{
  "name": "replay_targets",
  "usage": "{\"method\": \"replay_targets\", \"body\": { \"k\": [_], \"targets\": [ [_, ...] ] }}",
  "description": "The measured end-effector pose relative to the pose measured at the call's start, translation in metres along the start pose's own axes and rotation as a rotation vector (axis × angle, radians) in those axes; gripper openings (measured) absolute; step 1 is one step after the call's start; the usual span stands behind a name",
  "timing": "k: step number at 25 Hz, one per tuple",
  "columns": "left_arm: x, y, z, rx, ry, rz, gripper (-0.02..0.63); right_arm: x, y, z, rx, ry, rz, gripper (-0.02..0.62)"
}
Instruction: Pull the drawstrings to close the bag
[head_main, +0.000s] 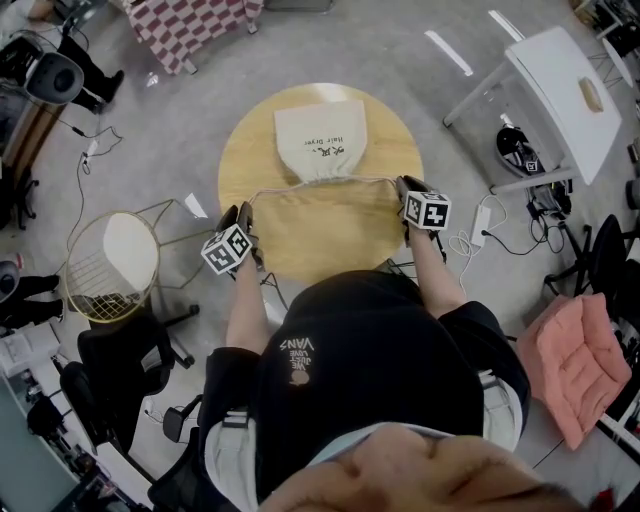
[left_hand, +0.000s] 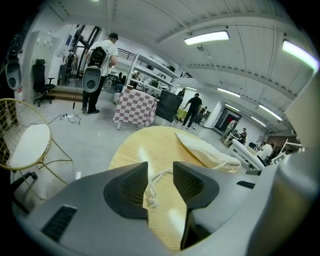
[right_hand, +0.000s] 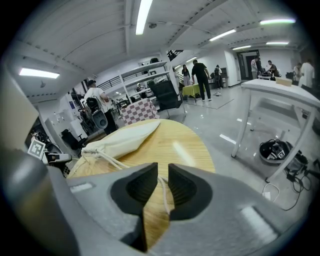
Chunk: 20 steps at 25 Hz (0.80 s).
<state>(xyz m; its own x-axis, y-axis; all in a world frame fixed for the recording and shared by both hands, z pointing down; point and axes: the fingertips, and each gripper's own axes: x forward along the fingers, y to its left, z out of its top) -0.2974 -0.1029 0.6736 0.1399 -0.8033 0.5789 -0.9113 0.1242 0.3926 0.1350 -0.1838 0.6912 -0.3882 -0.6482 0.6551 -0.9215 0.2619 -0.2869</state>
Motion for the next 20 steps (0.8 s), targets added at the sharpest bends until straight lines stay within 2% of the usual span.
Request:
{"method": "replay_targets", "body": {
  "k": [9, 20],
  "targets": [
    [-0.008, -0.011, 0.008, 0.058, -0.015, -0.012, 0.156, -0.007, 0.011, 0.002, -0.01, -0.03, 0.004, 0.063],
    [-0.02, -0.029, 0.018, 0.133, -0.061, -0.063, 0.153, -0.026, 0.032, 0.01, -0.023, -0.094, 0.019, 0.057]
  ]
}}
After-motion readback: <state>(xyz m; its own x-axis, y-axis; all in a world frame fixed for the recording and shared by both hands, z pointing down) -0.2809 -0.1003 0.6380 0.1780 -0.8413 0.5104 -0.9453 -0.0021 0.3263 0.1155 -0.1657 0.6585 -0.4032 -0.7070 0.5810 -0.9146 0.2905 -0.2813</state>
